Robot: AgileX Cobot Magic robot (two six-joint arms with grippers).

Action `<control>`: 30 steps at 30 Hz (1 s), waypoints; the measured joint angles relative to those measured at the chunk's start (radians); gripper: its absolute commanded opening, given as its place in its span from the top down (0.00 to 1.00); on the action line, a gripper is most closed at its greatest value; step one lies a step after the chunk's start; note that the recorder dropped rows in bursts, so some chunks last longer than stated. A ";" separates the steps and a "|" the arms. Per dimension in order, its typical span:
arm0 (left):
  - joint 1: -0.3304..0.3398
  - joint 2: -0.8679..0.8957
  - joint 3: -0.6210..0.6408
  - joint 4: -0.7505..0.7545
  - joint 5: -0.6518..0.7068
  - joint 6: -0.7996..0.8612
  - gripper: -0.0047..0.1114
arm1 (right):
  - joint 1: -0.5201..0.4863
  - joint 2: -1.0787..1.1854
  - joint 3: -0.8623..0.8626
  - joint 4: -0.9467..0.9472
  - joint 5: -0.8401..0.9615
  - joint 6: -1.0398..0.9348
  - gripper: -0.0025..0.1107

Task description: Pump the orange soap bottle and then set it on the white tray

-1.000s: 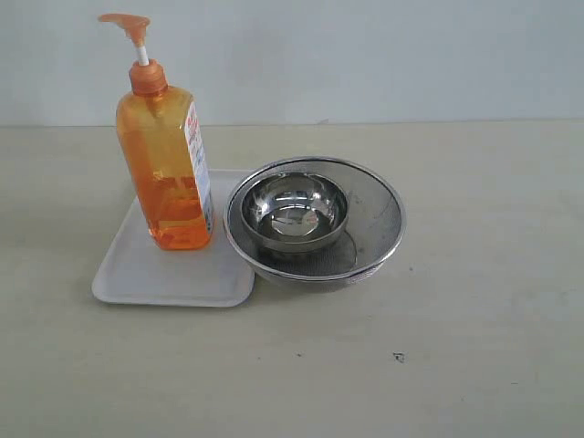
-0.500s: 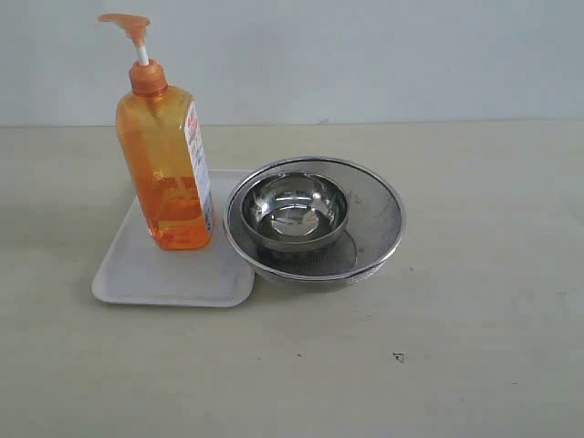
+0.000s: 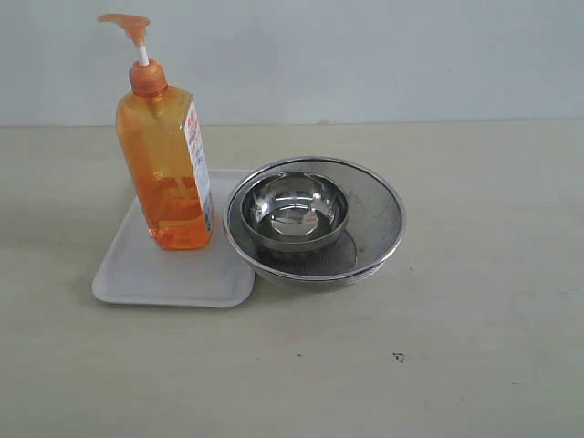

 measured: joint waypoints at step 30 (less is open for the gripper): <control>0.000 0.000 0.016 -0.022 0.095 0.020 0.92 | 0.000 -0.002 0.000 0.000 0.000 0.002 0.98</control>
